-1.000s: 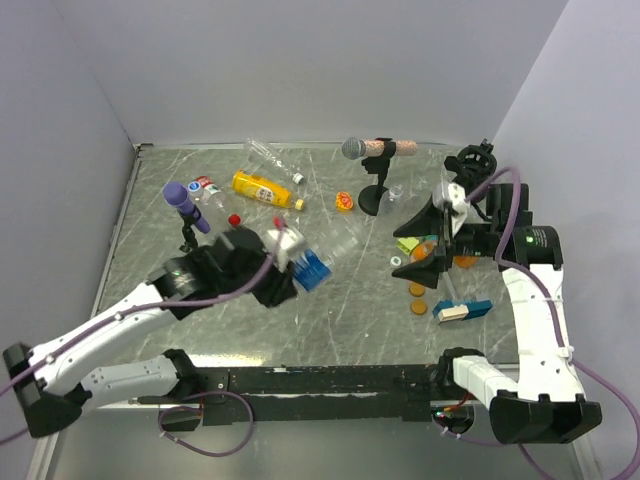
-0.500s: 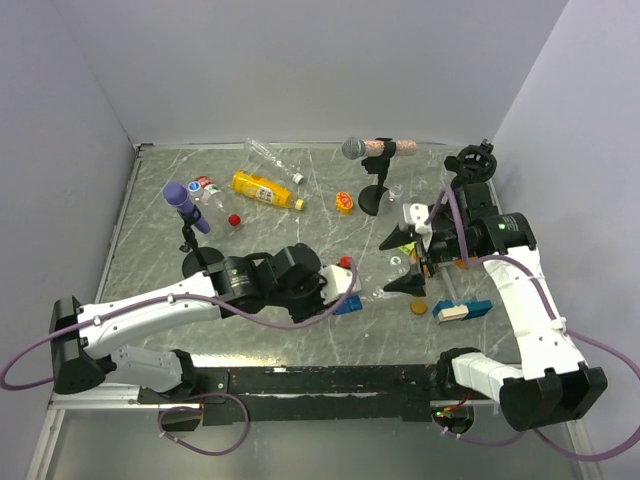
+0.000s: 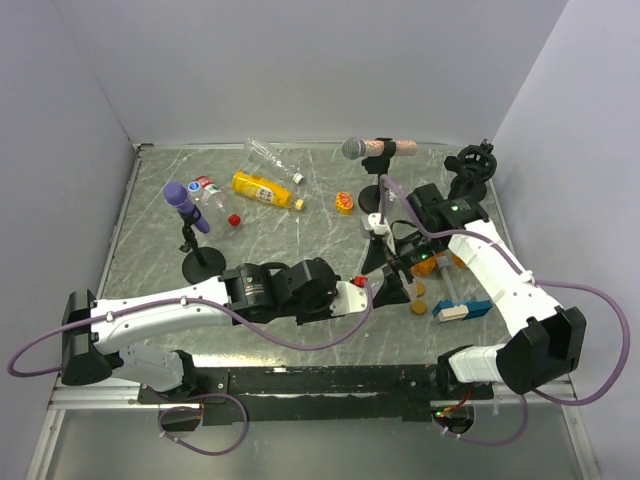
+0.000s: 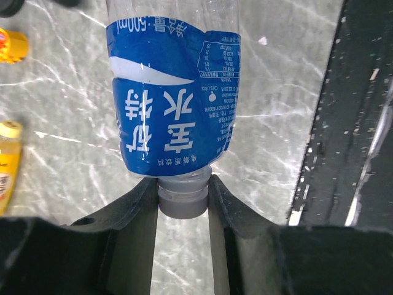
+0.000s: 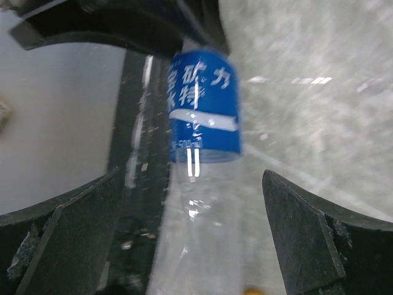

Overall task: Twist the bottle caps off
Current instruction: Pass from the left arm to the right, then unscrew the bottle cap from the plastic bottle.

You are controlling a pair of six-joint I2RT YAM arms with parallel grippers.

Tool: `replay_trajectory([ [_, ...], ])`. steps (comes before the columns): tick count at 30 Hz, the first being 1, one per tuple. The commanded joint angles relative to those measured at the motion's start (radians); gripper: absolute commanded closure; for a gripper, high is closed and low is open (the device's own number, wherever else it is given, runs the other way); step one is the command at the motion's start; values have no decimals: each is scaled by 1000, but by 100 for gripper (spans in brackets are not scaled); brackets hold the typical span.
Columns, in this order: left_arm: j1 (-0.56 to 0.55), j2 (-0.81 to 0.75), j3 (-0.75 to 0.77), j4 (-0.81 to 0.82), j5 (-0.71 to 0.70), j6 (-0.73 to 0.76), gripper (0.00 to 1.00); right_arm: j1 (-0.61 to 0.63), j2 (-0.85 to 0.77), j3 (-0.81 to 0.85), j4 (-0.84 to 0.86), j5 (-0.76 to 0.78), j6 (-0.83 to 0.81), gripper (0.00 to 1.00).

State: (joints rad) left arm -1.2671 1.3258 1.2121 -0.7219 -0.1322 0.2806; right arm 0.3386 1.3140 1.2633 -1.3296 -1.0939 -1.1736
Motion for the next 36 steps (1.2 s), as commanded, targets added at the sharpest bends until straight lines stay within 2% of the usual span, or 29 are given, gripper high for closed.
replay_trajectory([
  [1,-34,-17,58,19,-86,38,95,51,-7,-42,68,71,178,1],
  [9,-72,27,124,-33,-188,75,95,126,86,7,55,129,252,1],
  [10,-74,29,127,-33,-194,83,95,134,96,10,52,132,253,4],
  [11,-75,30,130,-33,-204,84,95,140,105,15,40,132,249,9],
  [15,-77,27,130,-31,-227,91,95,148,145,45,-16,106,230,44],
  [20,-78,-17,98,21,-263,74,91,149,140,39,-2,100,242,76],
  [21,-78,-31,90,33,-267,65,88,149,136,41,-2,95,239,80],
  [22,-77,-46,86,50,-267,51,81,149,133,42,-5,88,235,83],
  [25,-78,-118,61,93,-247,-36,41,146,111,39,0,71,239,86],
  [26,-78,-158,44,117,-235,-66,34,146,100,32,7,62,241,86],
  [27,-78,-204,17,143,-221,-93,22,143,84,19,16,51,246,87],
  [28,-78,-250,-8,176,-198,-121,3,140,65,9,26,36,241,87],
  [36,-78,-709,-339,539,-15,-336,3,28,-82,-54,15,-29,131,86],
])
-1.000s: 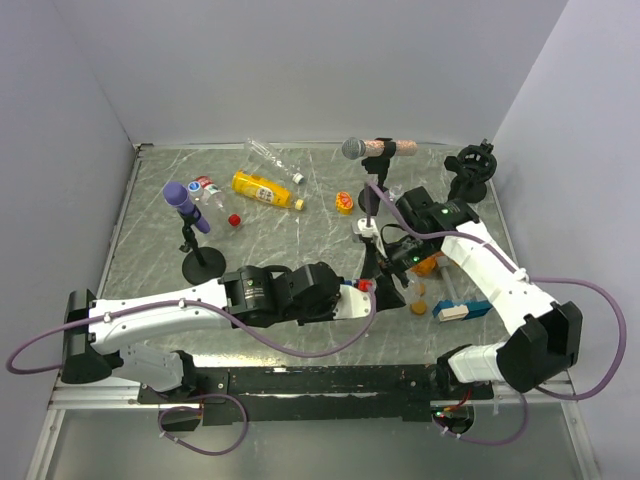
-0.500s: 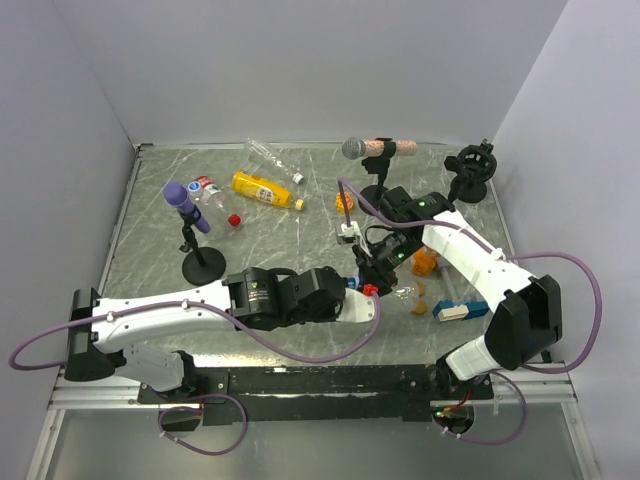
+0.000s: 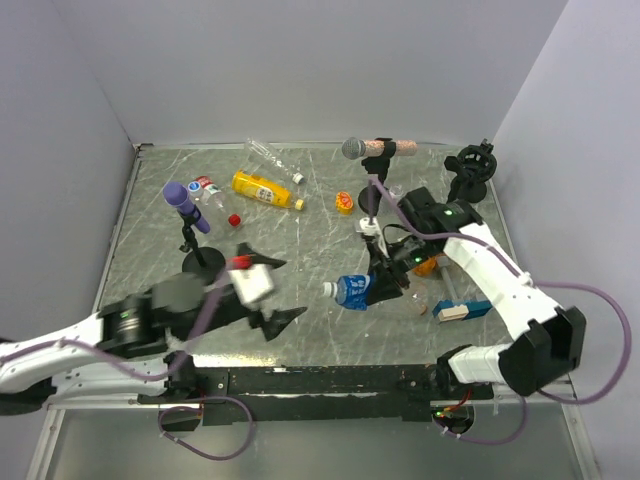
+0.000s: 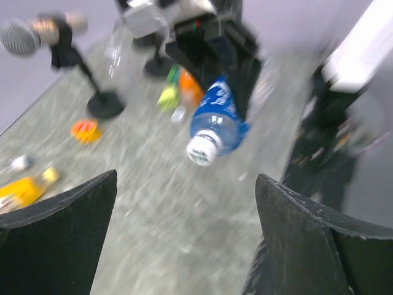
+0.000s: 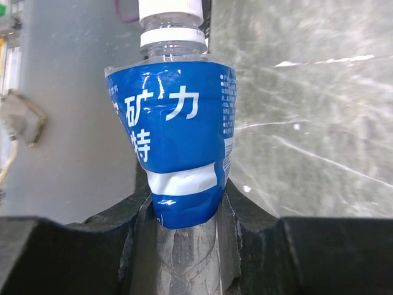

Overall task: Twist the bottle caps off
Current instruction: Unscrew the bottle cap from the plastic bottle.

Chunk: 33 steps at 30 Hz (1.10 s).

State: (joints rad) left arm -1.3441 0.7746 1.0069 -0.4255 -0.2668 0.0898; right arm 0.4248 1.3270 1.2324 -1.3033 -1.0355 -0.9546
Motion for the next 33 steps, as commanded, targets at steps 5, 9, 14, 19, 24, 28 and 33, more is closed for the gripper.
replay_trajectory([
  [5,0,-132,-162,263,216,-122,2,-129,-146,-86,-56,-165,-231,85],
  [9,0,23,-117,297,270,-26,3,-187,-127,-158,-128,-289,-425,85],
  [14,130,115,-123,474,447,-82,3,-242,-144,-203,-136,-296,-489,85],
  [19,356,143,-227,706,737,-292,3,-242,-209,-246,-41,-285,-408,84],
  [24,373,209,-206,723,848,-331,3,-242,-207,-243,-40,-284,-406,84],
  [28,373,248,-188,714,908,-329,7,-242,-203,-243,-44,-287,-406,84],
  [33,373,308,-148,642,920,-308,29,-245,-201,-244,-40,-288,-400,84],
])
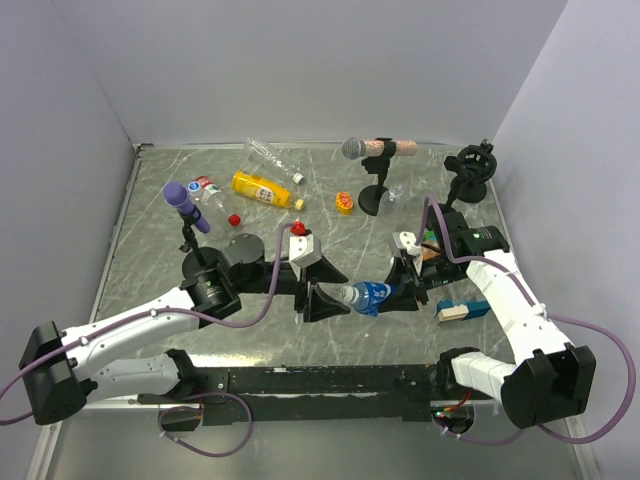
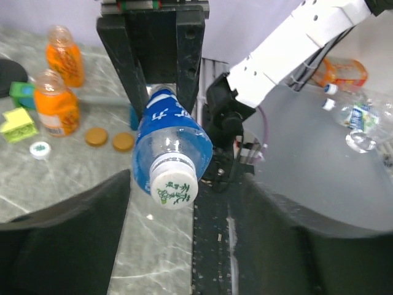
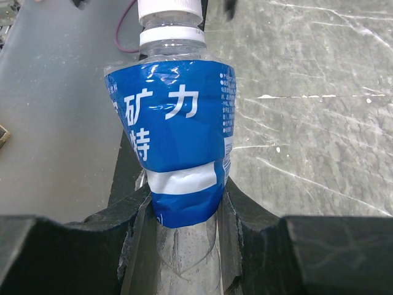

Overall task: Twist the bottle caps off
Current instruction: Unscrew the bottle cap from the plastic bottle.

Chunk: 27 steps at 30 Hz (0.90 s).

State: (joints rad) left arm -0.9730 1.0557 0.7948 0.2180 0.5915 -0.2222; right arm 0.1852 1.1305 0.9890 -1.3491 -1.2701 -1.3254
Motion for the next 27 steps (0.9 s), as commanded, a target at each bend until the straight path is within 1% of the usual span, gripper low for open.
replay_trajectory([
  [1,2,38,72,-12,59,6,31,-4,0,0,4,-55,-31,84],
  [3,2,46,75,-26,41,7,36,-4,5,2,-2,-57,-35,84],
  [6,2,52,80,-35,24,6,50,-4,12,4,-5,-58,-38,84],
  [7,2,50,81,-37,19,6,51,-4,12,4,-5,-57,-37,84],
  [12,2,50,81,-46,-2,-12,66,-4,15,4,-2,-55,-32,84],
  [15,2,43,80,-57,-25,-38,85,-4,14,2,10,-51,-18,84],
  [18,2,47,83,-74,-44,-124,99,-4,8,-3,44,-41,17,84],
  [20,2,56,72,-63,-62,-205,99,-6,-4,-13,88,-28,78,84],
  [23,2,52,31,-14,-97,-377,99,-13,-27,-30,171,-2,167,84],
  [25,2,32,1,7,-149,-497,99,-20,-40,-42,217,14,213,84],
  [27,2,7,-12,-34,-292,-633,99,-27,-51,-50,254,23,241,84],
])
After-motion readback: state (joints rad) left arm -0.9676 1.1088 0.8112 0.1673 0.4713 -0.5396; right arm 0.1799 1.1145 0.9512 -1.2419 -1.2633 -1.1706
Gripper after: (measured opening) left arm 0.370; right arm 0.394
